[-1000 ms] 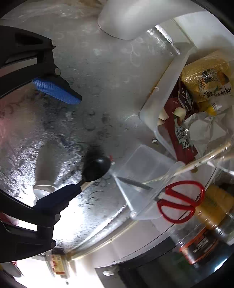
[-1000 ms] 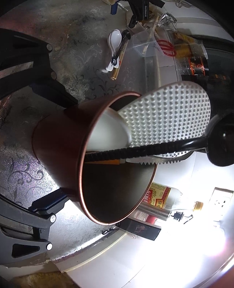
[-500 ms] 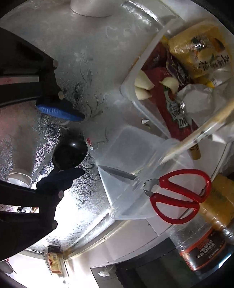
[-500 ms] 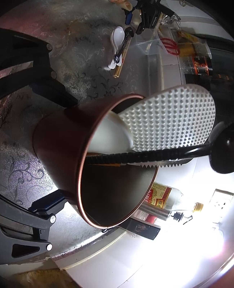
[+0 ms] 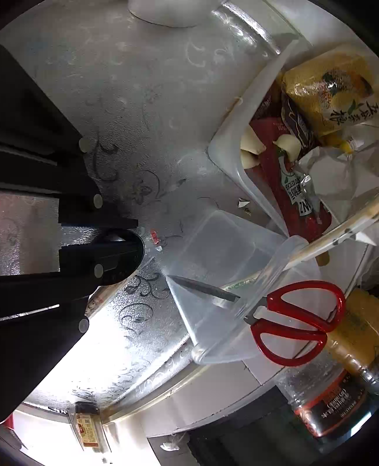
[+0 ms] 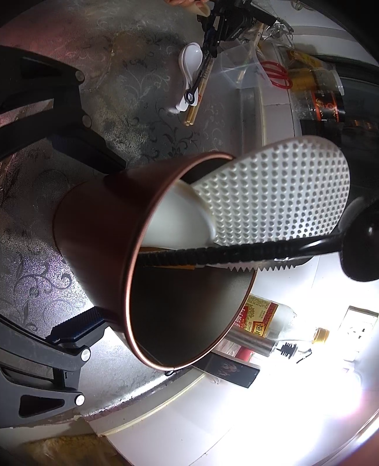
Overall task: Organize utensils
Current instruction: 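Close the left tool on the black ladle's head, then lift the black ladle with the left tool off the counter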
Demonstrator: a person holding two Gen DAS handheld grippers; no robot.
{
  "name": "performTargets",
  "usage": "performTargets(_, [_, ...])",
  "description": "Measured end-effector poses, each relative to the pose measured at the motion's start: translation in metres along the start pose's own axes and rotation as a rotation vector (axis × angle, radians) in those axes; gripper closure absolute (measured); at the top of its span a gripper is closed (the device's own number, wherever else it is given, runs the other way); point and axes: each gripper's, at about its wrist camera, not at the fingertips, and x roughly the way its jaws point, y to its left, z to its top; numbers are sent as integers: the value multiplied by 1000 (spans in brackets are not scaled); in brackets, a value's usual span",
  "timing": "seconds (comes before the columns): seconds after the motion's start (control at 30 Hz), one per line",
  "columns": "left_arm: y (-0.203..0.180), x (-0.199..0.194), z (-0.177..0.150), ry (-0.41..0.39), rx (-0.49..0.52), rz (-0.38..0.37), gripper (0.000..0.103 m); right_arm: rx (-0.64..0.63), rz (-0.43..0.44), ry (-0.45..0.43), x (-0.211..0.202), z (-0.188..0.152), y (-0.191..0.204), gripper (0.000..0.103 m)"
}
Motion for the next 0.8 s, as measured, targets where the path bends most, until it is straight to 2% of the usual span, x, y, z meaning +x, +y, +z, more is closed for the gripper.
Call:
performTargets(0.2, [7,-30,-21,-38,-13,-35,96,1,0,0,-1,-1,0,12])
performTargets(0.8, [-11,-143,-55,-195,111,-69,96,-4,-4,-31,-6,-10,-1,13])
